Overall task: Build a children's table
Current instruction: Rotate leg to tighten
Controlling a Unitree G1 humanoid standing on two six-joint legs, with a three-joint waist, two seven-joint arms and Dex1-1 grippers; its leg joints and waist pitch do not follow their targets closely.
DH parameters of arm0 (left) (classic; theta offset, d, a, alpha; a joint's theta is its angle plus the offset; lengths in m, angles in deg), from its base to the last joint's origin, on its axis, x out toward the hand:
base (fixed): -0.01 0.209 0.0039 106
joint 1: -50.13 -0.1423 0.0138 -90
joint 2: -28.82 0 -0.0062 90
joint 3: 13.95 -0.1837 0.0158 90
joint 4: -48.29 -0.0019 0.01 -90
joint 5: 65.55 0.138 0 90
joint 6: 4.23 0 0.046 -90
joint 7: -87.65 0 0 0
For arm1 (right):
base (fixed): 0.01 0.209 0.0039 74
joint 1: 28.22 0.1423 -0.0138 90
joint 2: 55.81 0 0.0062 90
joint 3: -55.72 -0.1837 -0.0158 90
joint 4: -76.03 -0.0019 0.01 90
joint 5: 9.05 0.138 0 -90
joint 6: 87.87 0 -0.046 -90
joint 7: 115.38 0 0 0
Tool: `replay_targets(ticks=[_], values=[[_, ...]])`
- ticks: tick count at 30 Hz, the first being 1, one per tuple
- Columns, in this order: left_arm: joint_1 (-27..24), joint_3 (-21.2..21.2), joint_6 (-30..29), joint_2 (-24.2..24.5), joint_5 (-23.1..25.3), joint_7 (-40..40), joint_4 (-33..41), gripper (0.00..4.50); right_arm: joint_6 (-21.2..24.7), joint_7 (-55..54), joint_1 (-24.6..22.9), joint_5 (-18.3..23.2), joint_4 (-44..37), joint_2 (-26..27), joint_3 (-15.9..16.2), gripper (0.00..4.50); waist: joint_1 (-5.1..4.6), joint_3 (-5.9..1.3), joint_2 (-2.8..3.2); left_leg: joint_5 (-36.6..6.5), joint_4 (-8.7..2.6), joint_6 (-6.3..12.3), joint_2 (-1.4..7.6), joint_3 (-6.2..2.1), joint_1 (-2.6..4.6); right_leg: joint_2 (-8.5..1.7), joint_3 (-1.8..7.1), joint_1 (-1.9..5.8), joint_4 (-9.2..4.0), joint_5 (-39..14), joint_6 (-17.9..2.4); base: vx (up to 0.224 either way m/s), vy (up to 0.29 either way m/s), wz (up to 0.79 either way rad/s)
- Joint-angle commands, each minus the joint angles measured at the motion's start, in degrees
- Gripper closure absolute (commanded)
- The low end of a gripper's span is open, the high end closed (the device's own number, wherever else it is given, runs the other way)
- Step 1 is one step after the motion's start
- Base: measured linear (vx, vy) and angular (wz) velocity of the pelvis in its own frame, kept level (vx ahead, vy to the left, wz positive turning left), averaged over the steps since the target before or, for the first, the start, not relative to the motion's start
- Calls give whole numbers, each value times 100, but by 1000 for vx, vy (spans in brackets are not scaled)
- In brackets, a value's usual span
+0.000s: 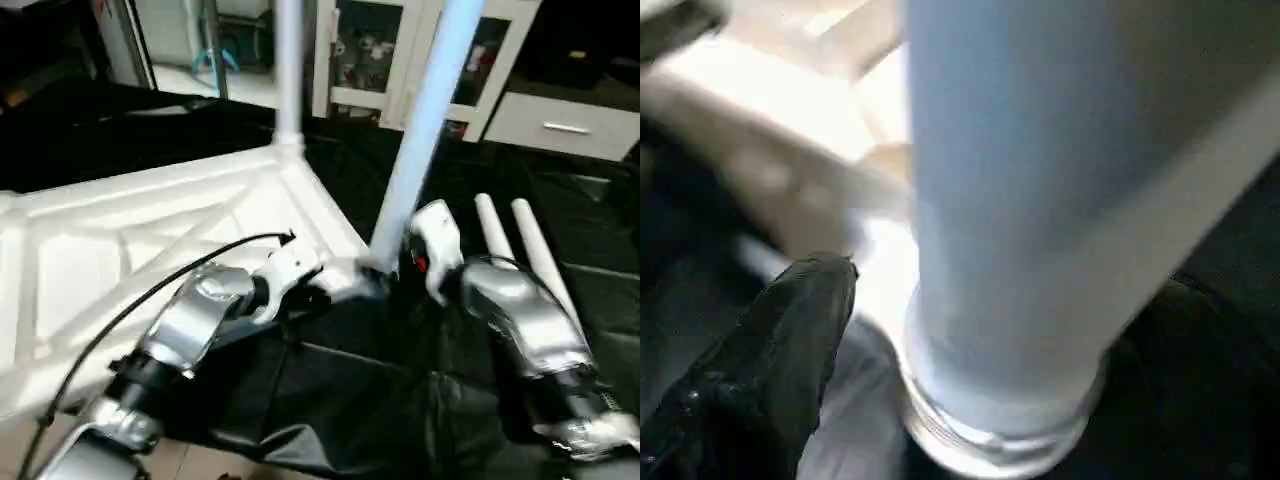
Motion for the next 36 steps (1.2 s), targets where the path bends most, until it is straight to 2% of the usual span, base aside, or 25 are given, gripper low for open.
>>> replay_targets(ticks=[1,3,5,6,7,10,12,16,19,23,24,30,36], values=[[-182,-318,-23,223,-107,-601,284,450,159,773,-84,126,-339,-382,135,4,2,-320,18,-772,-367,479,77,73,-1,-169,194,384,-255,-383,-1478,0,0,0],[-207,-334,-55,293,-145,-706,372,450,187,917,-83,144,-358,-453,152,4,-11,-286,13,-1032,-392,407,84,79,-2,-179,202,364,-298,-842,-1396,0,0,0],[-222,-343,-54,341,-168,-766,429,450,202,987,-65,139,-347,-472,142,4,-23,-277,9,-1273,-399,253,82,81,13,-186,208,335,-355,-1417,-1241,0,0,0],[-224,-342,-56,356,-177,-786,444,450,210,998,-50,136,-343,-477,144,4,-23,-275,-13,-1292,-401,229,83,81,14,-186,211,330,-364,-1494,-1208,0,0,0],[-230,-348,-67,388,-194,-836,477,450,209,1010,-18,133,-312,-470,154,4,-10,-276,-4,-1307,-397,191,83,83,35,-183,219,312,-366,-1537,-1181,0,0,0],[-249,-363,-85,467,-228,-921,559,450,216,1111,41,159,-280,-497,212,4,-21,-281,-28,-1234,-400,180,71,75,6,-168,216,326,-344,-1470,-1146,0,0,0],[-253,-361,-84,488,-229,-916,573,450,229,1195,55,170,-277,-515,231,4,-18,-291,-22,-1213,-393,178,72,74,11,-171,219,327,-337,-1452,-1142,0,0,0],[-250,-335,-79,504,-202,-923,550,450,235,1308,59,137,-243,-497,264,4,-14,-311,-14,-933,-372,249,67,84,12,-160,221,339,-286,-958,-1289,0,0,0],[-242,-327,-79,503,-191,-920,534,450,217,1321,57,144,-205,-454,249,32,-13,-308,-17,-930,-369,275,64,88,11,-160,219,345,-286,-927,-1337,0,0,0],[-231,-334,-87,510,-205,-907,526,450,199,1328,55,157,-193,-405,234,77,-12,-303,-15,-1038,-373,233,66,84,15,-167,219,340,-303,-1141,-1283,0,0,0],[-227,-339,-88,512,-218,-903,522,450,202,1343,51,161,-191,-392,228,77,-13,-303,-14,-1044,-374,228,67,82,14,-167,220,340,-303,-1158,-1275,0,0,0],[-219,-347,-79,495,-223,-910,495,450,202,1349,47,140,-177,-352,204,138,-10,-310,-3,-984,-366,231,62,81,10,-160,222,346,-288,-1064,-1282,0,0,0],[-227,-359,-109,493,-244,-929,518,450,211,1360,24,133,-180,-331,211,174,-13,-312,-17,-1005,-362,225,63,84,16,-159,221,343,-291,-1087,-1286,0,0,0]])
